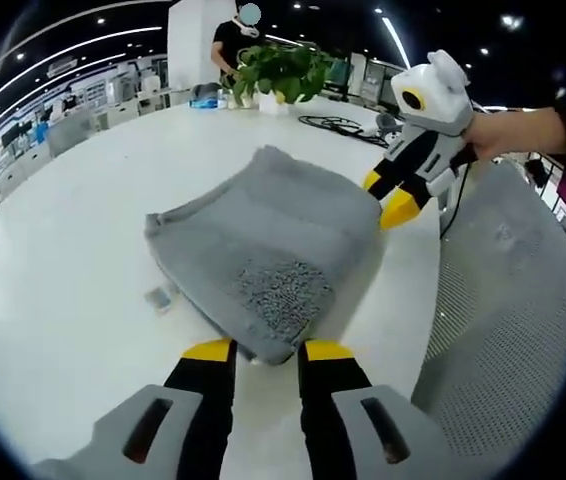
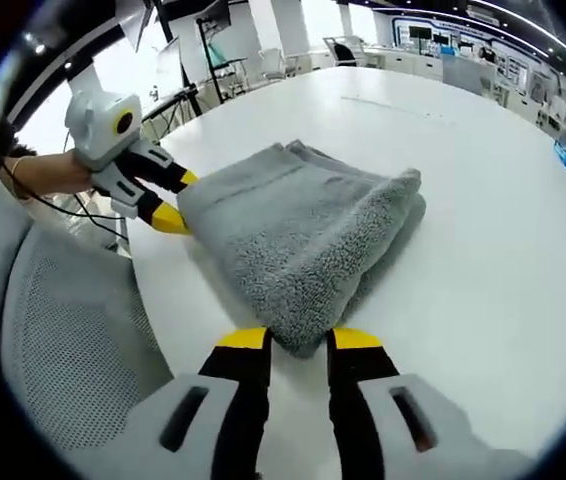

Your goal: Fold the towel on the table until its edges align and the towel forms a compact rectangular stack.

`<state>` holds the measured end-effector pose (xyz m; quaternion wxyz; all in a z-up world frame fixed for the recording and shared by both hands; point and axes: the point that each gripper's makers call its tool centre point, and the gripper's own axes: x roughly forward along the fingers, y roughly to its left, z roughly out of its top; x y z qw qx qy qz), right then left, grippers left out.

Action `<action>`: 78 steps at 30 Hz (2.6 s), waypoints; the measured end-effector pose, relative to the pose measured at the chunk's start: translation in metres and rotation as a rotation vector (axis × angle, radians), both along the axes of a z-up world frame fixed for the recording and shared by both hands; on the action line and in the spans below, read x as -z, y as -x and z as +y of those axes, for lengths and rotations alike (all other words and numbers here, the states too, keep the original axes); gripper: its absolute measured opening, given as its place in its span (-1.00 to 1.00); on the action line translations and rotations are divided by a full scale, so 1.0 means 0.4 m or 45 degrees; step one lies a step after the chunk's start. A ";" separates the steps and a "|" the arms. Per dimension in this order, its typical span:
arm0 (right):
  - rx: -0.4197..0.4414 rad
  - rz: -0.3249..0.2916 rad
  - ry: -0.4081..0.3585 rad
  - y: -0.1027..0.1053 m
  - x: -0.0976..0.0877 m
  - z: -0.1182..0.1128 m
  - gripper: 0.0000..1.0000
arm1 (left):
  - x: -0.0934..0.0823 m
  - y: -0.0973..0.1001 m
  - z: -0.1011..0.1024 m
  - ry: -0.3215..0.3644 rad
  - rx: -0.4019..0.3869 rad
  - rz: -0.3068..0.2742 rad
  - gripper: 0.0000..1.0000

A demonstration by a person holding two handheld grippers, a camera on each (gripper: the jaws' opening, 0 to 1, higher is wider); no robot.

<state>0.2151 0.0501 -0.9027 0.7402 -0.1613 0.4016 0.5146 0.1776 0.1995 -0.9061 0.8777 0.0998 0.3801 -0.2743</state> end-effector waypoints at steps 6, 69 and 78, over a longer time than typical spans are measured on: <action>0.034 -0.001 -0.012 -0.031 -0.003 0.011 -0.63 | -0.008 -0.022 0.004 -0.007 -0.009 -0.019 -0.57; 0.295 -0.028 -0.178 -0.151 -0.070 0.047 -0.51 | -0.099 -0.133 0.078 0.010 -0.199 -0.137 -0.43; 0.344 -0.028 -0.207 -0.122 -0.089 0.010 -0.45 | -0.139 -0.087 0.080 0.037 -0.216 -0.186 -0.25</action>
